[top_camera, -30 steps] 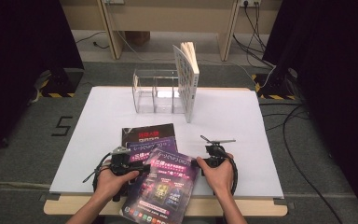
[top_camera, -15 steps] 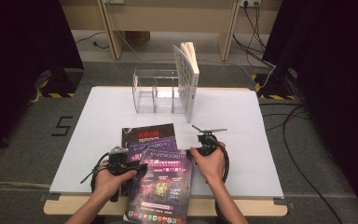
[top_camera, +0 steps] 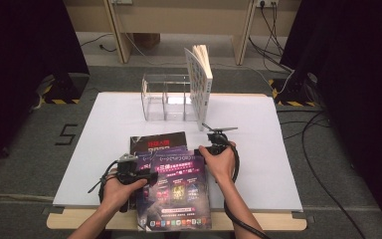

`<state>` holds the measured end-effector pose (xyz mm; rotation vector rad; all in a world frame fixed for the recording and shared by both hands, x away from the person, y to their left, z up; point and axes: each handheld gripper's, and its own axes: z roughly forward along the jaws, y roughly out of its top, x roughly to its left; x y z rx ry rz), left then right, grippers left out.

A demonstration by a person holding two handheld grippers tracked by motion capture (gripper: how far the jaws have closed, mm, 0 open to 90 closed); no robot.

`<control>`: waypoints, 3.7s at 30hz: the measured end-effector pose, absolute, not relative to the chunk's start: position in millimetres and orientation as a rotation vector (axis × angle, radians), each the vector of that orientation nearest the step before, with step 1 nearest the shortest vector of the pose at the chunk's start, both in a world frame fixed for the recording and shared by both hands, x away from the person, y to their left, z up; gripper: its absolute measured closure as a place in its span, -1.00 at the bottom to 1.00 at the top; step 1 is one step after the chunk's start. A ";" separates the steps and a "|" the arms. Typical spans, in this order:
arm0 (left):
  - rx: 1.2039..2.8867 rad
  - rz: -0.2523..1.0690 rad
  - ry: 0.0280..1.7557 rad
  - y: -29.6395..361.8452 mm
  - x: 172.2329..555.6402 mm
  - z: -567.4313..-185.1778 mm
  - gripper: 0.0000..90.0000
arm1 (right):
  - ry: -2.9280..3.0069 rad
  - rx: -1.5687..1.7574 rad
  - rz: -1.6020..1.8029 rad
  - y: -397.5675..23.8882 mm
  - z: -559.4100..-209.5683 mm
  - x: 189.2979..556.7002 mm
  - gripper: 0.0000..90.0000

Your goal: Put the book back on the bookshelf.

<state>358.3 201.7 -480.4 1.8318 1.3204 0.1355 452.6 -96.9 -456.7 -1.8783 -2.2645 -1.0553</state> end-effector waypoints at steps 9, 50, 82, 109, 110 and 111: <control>1.840 0.142 1.322 200.8 358.4 -479.9 0.21 | -2.252 -1.840 -1.023 -98.8 -466.0 453.7 0.14; 1.795 0.167 1.303 208.8 351.0 -477.6 0.20 | -2.209 -1.634 -1.281 -91.5 -399.3 434.3 0.88; 1.774 0.214 1.303 221.0 349.0 -472.9 0.15 | -2.299 -1.725 -1.708 -98.5 -335.4 428.8 0.88; 1.760 0.217 1.317 226.1 349.0 -474.5 0.14 | -2.280 -1.749 -1.897 -99.4 -313.7 431.7 0.88; 1.762 0.218 1.319 226.1 348.9 -474.5 0.14 | -2.280 -1.750 -1.905 -99.4 -313.1 431.9 0.88; 1.761 0.219 1.319 226.1 348.9 -474.5 0.14 | -2.280 -1.749 -1.907 -99.4 -312.7 432.0 0.88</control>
